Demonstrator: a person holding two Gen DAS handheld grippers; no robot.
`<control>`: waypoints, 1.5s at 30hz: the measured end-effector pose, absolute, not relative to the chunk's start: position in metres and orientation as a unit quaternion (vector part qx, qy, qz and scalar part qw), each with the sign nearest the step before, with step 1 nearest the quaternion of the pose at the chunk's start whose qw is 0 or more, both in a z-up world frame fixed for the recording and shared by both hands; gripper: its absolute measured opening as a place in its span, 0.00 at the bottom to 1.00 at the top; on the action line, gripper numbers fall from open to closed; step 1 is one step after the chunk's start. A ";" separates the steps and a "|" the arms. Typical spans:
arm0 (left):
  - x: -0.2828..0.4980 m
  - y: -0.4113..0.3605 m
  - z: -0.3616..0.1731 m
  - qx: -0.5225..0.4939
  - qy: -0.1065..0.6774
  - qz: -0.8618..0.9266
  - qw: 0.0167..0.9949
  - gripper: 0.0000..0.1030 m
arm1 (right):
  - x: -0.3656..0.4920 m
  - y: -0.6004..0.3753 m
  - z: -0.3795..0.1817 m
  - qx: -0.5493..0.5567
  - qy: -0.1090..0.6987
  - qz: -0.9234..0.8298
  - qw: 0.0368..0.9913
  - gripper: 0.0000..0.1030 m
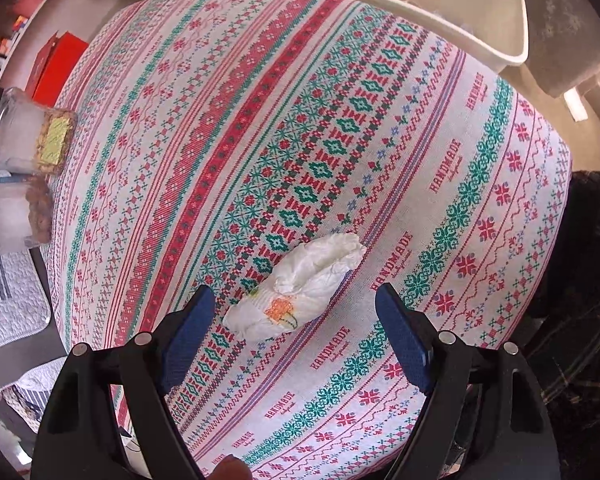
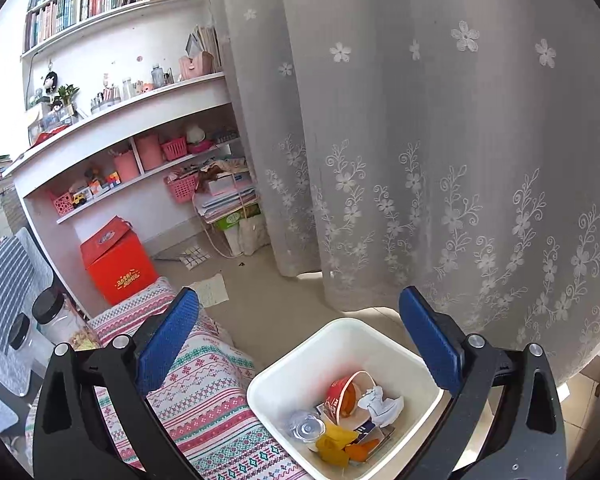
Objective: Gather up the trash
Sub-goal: 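Grasp the white tissue with orange print using the left gripper, then carry the tissue over the white bin and open the left gripper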
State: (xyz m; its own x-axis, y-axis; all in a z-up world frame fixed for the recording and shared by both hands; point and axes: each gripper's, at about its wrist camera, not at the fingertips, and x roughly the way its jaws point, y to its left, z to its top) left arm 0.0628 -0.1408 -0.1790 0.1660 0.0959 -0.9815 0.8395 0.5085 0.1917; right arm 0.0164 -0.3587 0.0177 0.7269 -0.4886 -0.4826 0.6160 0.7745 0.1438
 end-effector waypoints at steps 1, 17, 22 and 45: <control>0.062 -0.142 -0.184 0.410 0.580 -0.288 0.643 0.74 | 0.018 -0.357 0.017 0.153 0.215 -0.301 0.916 0.93; 0.104 -0.038 -0.165 0.124 0.587 -0.181 0.779 0.36 | 0.055 -0.264 0.008 0.311 0.222 -0.181 0.906 0.93; 0.102 0.013 -0.155 -0.014 0.585 -0.121 0.802 0.36 | 0.067 -0.224 0.001 0.316 0.243 -0.135 0.907 0.93; 0.104 0.057 -0.092 -0.269 0.481 -0.156 0.820 0.36 | 0.084 -0.183 -0.016 0.055 0.294 -0.137 0.944 0.93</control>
State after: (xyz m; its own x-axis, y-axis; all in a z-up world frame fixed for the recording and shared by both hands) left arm 0.1042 0.0565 -0.0921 0.4889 -0.5146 -0.7044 -0.0031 0.8064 -0.5913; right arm 0.0841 -0.1833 -0.0160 0.7894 -0.2268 -0.5704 0.2920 0.9561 0.0240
